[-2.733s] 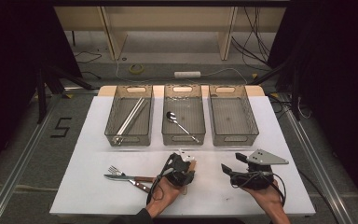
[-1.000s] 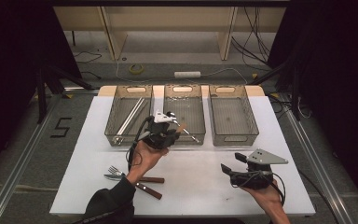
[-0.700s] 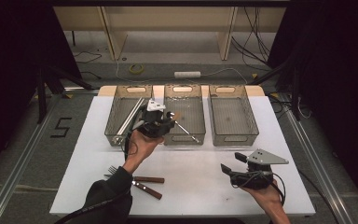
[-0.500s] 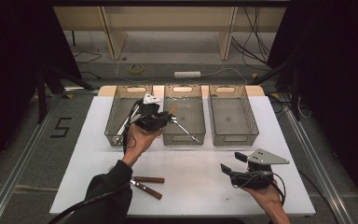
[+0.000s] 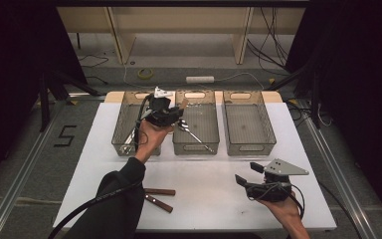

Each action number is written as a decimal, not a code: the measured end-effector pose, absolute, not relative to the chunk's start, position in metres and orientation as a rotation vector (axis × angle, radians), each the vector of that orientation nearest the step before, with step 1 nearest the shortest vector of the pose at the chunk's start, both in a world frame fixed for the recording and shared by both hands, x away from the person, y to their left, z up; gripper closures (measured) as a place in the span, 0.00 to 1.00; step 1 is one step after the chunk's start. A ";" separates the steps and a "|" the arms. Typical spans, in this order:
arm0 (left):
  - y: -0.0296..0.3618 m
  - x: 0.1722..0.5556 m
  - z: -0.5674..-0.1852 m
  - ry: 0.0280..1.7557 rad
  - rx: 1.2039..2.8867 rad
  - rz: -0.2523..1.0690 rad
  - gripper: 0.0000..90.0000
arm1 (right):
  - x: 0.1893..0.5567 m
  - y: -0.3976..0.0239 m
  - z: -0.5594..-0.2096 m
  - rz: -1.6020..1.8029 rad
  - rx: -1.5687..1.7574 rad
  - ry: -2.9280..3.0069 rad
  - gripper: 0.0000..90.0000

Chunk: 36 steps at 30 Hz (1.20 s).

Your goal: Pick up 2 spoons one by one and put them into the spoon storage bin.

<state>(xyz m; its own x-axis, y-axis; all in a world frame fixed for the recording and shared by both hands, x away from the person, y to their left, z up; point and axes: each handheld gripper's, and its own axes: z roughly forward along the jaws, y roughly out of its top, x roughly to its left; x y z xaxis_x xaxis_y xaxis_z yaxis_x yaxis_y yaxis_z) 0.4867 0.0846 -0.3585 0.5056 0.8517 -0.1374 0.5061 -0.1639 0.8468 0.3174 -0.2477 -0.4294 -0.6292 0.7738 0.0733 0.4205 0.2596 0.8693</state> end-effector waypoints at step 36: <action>0.043 0.518 -0.398 1.154 1.842 0.417 0.85 | 0.317 -0.247 -0.429 1.321 1.074 2.186 0.34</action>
<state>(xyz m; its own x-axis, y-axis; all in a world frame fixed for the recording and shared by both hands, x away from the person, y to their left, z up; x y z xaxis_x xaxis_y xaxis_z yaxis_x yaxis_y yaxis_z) 0.5181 0.0431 -0.3977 0.5085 0.8448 -0.1666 0.5432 -0.1646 0.8233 0.3172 -0.2474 -0.4294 -0.6417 0.7637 0.0711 0.4178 0.2703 0.8674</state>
